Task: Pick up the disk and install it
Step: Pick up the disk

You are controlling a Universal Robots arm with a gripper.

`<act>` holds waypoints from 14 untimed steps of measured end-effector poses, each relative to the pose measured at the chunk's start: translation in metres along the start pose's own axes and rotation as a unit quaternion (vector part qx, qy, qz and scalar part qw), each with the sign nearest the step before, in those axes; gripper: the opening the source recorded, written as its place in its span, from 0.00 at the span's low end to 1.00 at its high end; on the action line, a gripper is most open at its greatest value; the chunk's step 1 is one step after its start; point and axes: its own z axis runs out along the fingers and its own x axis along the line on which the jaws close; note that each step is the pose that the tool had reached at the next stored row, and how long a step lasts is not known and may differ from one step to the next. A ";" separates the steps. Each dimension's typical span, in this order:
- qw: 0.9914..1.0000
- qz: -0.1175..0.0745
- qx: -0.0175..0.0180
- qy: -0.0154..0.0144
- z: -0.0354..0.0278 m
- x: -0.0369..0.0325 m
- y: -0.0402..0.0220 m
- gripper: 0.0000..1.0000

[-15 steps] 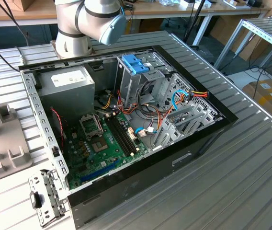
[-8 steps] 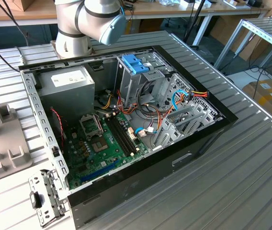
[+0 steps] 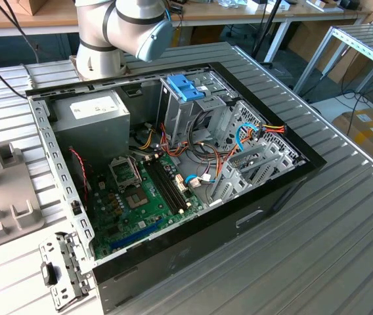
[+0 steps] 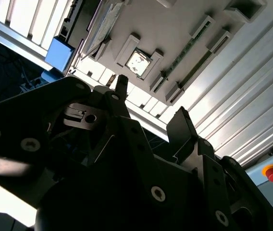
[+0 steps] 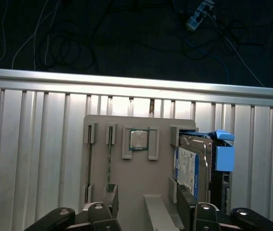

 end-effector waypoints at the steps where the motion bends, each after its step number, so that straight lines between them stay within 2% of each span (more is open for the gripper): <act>1: 1.000 0.000 0.000 0.000 0.0001 0.0000 0.0000 0.60; 14: 1.000 0.000 0.000 0.000 0.0030 -0.0004 -0.0002 0.60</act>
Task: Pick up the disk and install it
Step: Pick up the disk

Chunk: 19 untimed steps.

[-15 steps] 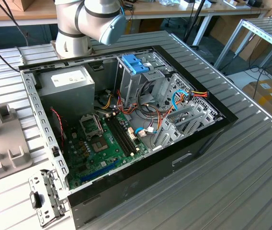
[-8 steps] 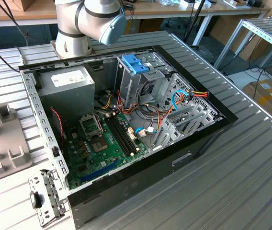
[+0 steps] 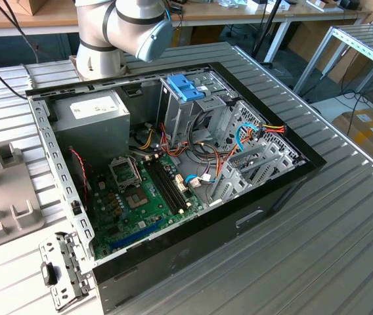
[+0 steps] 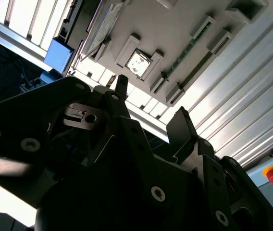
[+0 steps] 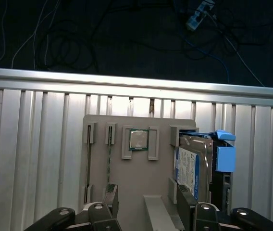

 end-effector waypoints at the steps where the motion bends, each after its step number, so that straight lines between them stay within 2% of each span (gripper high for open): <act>1: 1.000 0.000 0.000 0.000 0.0002 0.0000 0.0000 0.60; 19: 1.000 0.000 0.000 0.000 0.0059 -0.0010 -0.0003 0.60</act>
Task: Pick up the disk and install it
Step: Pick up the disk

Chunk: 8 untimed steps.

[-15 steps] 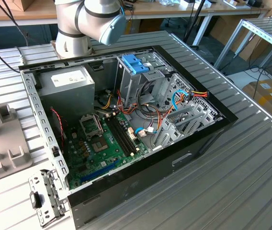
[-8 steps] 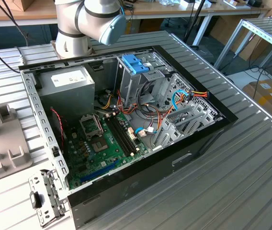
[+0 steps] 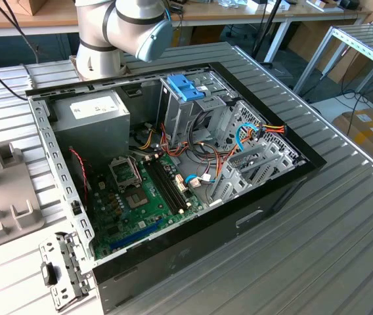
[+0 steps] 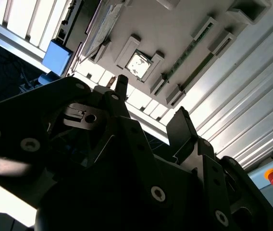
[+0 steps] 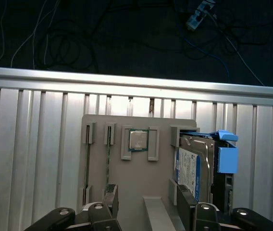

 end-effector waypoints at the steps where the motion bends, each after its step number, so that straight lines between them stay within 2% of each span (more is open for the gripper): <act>1: 1.000 0.000 0.000 0.000 0.0001 -0.0001 0.0000 0.60; 8: 1.000 0.000 0.000 0.000 0.0010 -0.0007 -0.0001 0.60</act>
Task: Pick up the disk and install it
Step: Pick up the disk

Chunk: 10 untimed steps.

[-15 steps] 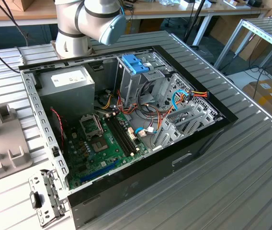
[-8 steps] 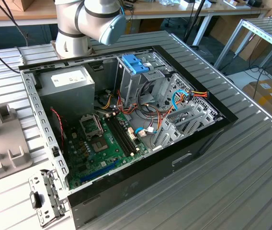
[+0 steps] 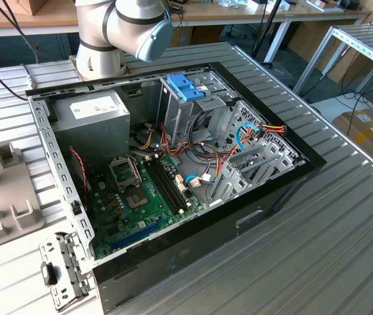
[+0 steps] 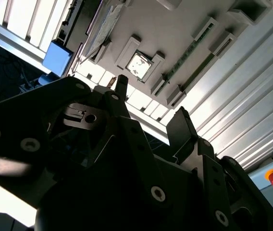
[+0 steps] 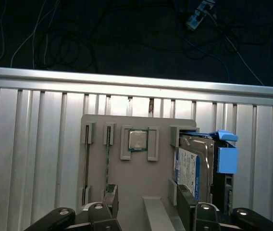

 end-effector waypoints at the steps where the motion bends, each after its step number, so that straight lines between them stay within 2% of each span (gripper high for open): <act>1: 1.000 0.000 0.000 0.000 0.0002 -0.0001 0.0000 0.60; 10: 1.000 0.000 0.000 0.000 0.0015 -0.0007 -0.0001 0.60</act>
